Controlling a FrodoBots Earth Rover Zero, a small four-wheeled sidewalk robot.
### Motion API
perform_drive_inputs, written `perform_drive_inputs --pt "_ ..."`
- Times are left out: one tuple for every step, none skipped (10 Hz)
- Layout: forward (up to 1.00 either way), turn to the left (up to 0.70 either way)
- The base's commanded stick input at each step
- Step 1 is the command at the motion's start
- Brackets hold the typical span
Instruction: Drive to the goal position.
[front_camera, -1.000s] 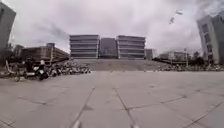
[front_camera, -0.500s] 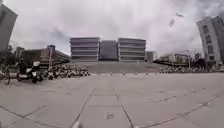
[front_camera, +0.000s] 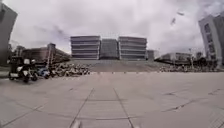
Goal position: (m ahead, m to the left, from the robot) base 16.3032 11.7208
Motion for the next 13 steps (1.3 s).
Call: perform_drive_inputs --pt "1.00 0.00" --pt "1.00 0.00" --pt "1.00 0.00" --pt "1.00 0.00" --pt "1.00 0.00" --pt "1.00 0.00" --pt "1.00 0.00" --pt "1.00 0.00" --pt "1.00 0.00" --pt "1.00 0.00" --pt "1.00 0.00" --pt "1.00 0.00" --pt "1.00 0.00"
